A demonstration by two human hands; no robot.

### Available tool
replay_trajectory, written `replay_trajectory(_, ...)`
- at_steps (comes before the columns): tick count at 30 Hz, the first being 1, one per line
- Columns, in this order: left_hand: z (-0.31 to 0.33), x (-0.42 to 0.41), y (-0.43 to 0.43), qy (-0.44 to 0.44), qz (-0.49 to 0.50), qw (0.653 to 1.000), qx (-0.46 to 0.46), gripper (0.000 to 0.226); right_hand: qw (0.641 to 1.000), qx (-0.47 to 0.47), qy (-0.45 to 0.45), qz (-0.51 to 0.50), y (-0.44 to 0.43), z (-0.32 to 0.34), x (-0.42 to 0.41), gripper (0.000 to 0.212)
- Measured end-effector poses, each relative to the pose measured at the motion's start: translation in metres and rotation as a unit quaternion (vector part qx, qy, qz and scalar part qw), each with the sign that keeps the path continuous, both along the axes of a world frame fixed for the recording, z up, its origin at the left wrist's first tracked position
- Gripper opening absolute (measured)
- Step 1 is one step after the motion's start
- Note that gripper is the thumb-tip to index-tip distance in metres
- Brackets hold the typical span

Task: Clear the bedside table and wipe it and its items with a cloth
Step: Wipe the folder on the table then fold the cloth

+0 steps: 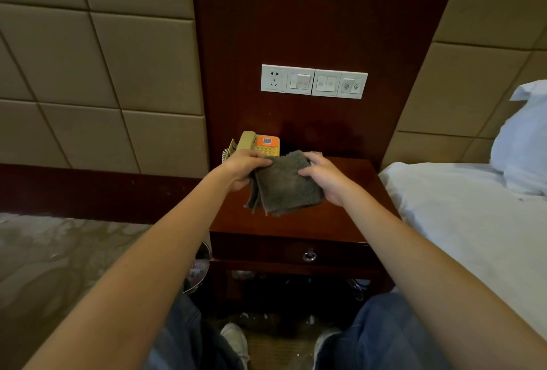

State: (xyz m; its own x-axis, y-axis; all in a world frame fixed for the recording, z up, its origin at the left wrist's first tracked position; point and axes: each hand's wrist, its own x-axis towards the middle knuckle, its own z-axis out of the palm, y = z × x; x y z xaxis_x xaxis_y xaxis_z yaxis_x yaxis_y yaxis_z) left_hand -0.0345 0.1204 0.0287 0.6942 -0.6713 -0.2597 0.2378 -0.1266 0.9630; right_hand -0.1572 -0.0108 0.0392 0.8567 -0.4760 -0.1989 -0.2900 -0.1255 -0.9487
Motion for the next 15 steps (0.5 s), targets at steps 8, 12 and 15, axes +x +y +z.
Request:
replay_trajectory(8, 0.001, 0.004, 0.013, 0.096, -0.071, 0.993, -0.012, 0.026, 0.999, 0.038, 0.020, 0.005, -0.001, -0.024, 0.005, 0.042)
replay_trajectory(12, -0.016, 0.023, 0.026, 0.122, -0.060, 0.990, -0.027, 0.034, 0.981, 0.194, -0.015, 0.002, 0.004, -0.036, 0.021, 0.036)
replay_trajectory(15, -0.047, 0.042, 0.034, 0.117, -0.035, 0.992, 0.021, 0.027, 0.989, 0.146, -0.019, -0.020, 0.017, -0.064, 0.045, 0.021)
